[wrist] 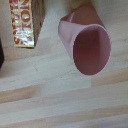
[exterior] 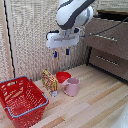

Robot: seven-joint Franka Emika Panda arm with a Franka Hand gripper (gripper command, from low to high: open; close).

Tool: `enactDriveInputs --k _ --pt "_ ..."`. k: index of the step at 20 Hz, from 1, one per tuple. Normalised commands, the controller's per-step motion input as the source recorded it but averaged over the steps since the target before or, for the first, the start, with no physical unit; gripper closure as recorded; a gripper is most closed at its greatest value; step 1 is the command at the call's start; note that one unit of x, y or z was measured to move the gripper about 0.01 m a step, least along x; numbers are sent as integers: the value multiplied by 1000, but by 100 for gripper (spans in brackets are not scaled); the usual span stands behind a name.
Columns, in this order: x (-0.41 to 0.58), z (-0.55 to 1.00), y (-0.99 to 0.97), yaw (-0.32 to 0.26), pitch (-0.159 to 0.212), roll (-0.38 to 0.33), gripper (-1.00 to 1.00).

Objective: Meticulously direct the gripper system near the nourishment stick. Grapple the nourishment stick firmly with the gripper system. Progress with the gripper system grasping the stick toward the storage box. Tenderly permit the nourishment stick to descend into the box.

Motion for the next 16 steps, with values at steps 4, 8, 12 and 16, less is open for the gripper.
enactDriveInputs --k 4,8,12,16 --pt "469 -241 493 -2 39 -92 -100" --pt "459 -244 511 -1 47 -93 -100" --pt "449 -248 394 0 50 -87 -100" --pt "464 -276 190 27 52 -63 -100"
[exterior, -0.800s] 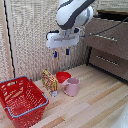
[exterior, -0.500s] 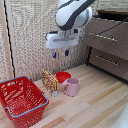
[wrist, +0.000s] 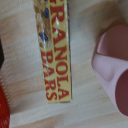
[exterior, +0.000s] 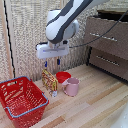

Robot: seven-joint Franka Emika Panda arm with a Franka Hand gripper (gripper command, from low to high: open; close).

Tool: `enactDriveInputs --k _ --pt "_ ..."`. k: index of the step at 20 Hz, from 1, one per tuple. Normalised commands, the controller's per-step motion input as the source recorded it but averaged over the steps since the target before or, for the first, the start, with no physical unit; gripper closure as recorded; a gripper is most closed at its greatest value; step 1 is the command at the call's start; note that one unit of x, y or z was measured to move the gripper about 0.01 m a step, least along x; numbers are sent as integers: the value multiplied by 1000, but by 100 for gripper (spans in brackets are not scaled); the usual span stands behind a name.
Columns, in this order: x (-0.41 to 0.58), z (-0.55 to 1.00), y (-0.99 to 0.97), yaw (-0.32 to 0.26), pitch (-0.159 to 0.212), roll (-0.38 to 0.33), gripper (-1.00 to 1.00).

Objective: Meticulously direct the gripper system near the nourishment stick. Grapple the nourishment stick firmly with the gripper system. Progress with the gripper system grasping the stick toward the storage box. Tenderly permit the nourishment stick to descend into the box.

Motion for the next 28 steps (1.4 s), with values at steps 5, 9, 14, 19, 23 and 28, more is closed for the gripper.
enactDriveInputs --k 5,9,14,19,23,28 --pt "438 -311 30 99 41 -43 -100" --pt "277 -327 -6 136 9 -30 -100" --pt "-2 -317 9 82 15 -36 -100" --pt "-144 -118 26 0 36 -26 100" --pt "-20 -14 0 0 0 -1 100" --pt "29 0 0 0 -9 0 100"
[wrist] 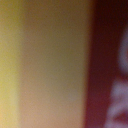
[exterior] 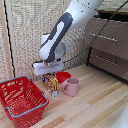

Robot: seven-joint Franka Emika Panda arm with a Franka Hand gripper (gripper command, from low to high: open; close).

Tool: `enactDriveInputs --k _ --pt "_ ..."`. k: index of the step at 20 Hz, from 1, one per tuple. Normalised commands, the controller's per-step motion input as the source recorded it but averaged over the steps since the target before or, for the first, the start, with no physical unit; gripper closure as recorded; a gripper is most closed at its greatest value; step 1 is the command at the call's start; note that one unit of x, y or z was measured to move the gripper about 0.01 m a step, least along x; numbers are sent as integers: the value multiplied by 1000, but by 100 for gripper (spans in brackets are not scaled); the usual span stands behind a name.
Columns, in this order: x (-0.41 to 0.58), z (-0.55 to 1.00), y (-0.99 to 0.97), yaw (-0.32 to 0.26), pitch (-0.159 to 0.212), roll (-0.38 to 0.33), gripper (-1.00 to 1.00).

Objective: Meticulously direct the gripper system near the nourishment stick. Grapple the nourishment stick firmly with the gripper system. Progress with the gripper system grasping the stick toward the storage box. Tenderly permit the nourishment stick to descend into the box.

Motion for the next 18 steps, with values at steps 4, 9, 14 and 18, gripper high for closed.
enactDriveInputs --k 4,9,14,18 --pt "71 0 0 0 -1 6 100" --pt "141 340 -33 3 2 16 100" --pt "199 762 -77 42 38 26 100" --pt "197 978 -14 56 68 1 100"
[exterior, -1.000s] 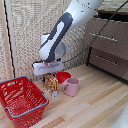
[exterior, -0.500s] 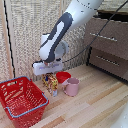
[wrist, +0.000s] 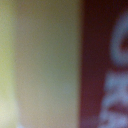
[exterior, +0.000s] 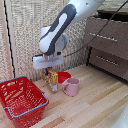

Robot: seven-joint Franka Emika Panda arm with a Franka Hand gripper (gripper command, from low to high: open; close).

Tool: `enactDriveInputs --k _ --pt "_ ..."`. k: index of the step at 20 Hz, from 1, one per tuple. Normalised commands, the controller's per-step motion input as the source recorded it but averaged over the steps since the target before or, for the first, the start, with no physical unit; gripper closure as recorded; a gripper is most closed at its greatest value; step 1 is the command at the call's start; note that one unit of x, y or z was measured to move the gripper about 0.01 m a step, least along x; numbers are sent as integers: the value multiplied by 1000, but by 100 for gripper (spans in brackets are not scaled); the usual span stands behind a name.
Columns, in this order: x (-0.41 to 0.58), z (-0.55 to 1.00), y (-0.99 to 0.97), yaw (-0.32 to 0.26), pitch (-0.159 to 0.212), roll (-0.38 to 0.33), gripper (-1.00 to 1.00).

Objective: Meticulously direct the gripper system near the nourishment stick. Grapple the nourishment stick firmly with the gripper system. Progress with the gripper system grasping the stick toward the storage box. Tenderly permit the nourishment stick to descend into the box.

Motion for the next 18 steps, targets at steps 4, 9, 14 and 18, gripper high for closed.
enactDriveInputs --k 4,9,14,18 --pt "169 1000 11 47 88 0 100" --pt "142 998 242 44 92 0 100" --pt "34 992 515 15 60 14 100" --pt "0 838 709 0 23 39 100"
